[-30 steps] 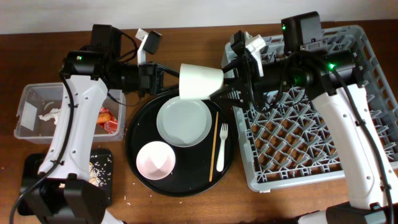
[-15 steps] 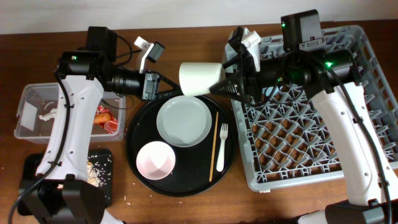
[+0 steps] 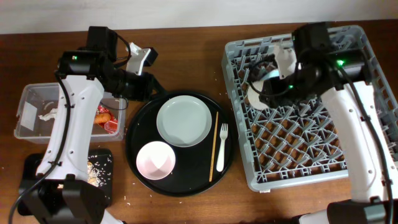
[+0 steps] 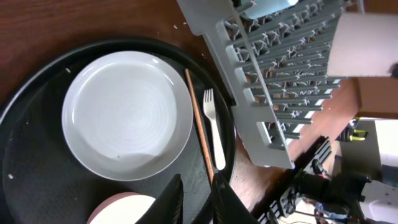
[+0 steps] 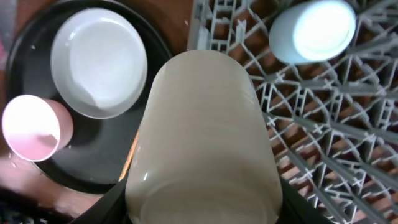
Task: Sort waste into correct bins and load items into the dishwasher rack
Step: 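Lower the cream cup upside down into the rack with the right gripper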
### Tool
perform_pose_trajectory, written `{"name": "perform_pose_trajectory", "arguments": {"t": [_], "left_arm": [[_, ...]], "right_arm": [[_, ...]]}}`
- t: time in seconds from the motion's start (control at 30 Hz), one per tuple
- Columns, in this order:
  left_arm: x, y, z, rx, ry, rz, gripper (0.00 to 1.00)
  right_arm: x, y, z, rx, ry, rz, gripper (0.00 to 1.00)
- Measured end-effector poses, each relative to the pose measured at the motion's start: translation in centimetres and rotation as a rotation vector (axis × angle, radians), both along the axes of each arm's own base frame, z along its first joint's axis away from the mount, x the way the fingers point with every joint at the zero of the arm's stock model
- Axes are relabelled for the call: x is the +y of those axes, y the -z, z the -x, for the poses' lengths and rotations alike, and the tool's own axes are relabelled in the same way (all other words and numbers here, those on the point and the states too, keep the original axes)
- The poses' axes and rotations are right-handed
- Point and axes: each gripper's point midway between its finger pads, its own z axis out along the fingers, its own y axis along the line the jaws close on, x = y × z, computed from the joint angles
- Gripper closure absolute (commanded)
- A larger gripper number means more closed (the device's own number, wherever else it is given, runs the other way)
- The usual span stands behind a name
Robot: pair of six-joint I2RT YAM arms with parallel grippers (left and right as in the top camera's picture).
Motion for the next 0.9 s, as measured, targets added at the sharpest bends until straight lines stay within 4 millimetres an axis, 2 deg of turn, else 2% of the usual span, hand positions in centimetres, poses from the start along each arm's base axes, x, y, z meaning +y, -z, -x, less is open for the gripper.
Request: {"name": "perform_pose_trajectory", "arguments": {"t": [0.07, 0.17, 0.23, 0.43, 0.73, 0.8, 0.83, 0.87, 0.9], "left_arm": [[0.6, 0.4, -0.3, 0.017, -0.045, -0.036, 0.84], [1.2, 0.8, -0.4, 0.030, -0.079, -0.068, 0.84], [1.3, 0.9, -0.5, 0.034, -0.088, -0.077, 0.84], [1.4, 0.9, -0.5, 0.033, -0.089, -0.081, 0.84], [1.4, 0.9, -0.5, 0.033, -0.089, -0.081, 0.84], [1.4, 0.9, -0.5, 0.033, -0.089, -0.081, 0.84], [1.4, 0.9, -0.5, 0.033, -0.090, -0.081, 0.80], [1.4, 0.9, -0.5, 0.033, -0.090, -0.081, 0.79], [1.4, 0.9, -0.5, 0.035, -0.092, -0.081, 0.76]], "right_arm": [[-0.6, 2.4, 0.3, 0.046, 0.018, 0.033, 0.65], [-1.0, 4.6, 0.4, 0.078, 0.025, 0.061, 0.66], [-1.0, 5.5, -0.2, 0.061, 0.027, 0.063, 0.66], [-1.1, 10.4, -0.3, 0.079, 0.028, 0.073, 0.65], [-1.4, 11.1, -0.3, 0.082, 0.032, 0.089, 0.63], [-1.6, 11.8, -0.4, 0.089, 0.036, 0.106, 0.40], [-1.7, 12.2, -0.5, 0.097, 0.037, 0.109, 0.34], [-1.6, 12.4, -0.7, 0.095, 0.041, 0.107, 0.14], [-1.6, 12.5, -0.8, 0.091, 0.038, 0.108, 0.08]]}}
